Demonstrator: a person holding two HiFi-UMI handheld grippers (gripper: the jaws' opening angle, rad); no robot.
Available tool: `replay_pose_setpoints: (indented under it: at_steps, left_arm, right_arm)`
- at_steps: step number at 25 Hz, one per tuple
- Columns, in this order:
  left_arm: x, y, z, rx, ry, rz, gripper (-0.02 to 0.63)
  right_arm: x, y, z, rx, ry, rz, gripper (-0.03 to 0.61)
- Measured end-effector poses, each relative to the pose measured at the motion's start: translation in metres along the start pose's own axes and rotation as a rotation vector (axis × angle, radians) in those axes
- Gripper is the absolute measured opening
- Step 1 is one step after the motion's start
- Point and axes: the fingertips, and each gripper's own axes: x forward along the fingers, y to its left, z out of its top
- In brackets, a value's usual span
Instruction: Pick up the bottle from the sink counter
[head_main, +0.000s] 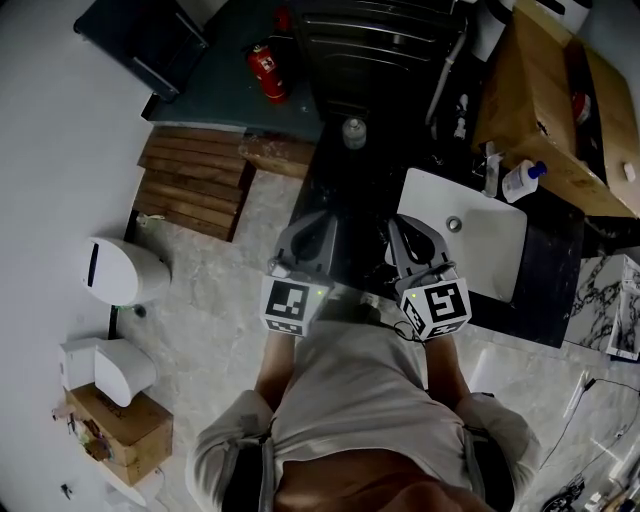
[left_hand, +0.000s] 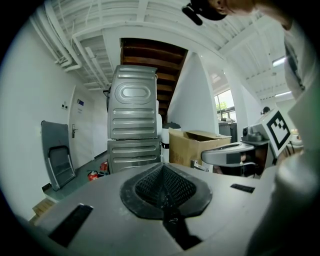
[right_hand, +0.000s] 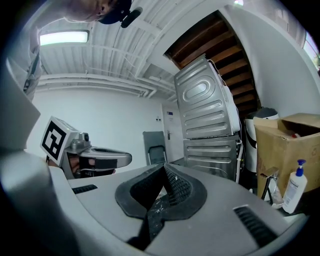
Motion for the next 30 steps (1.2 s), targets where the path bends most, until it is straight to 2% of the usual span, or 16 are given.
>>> replay_pose_setpoints:
  at_steps: [16,30]
  left_arm:
    - [0.061,0.034,-0.016,-0.025,0.019,-0.071,0.003]
    - [0.114,0.074,-0.049,-0.026,0.072,-0.13,0.003]
  right_arm:
    - [0.042,-0.035,-0.016,0.02,0.046,-0.094,-0.003]
    - [0.104,-0.056,-0.041,0.034,0.124,-0.157,-0.003]
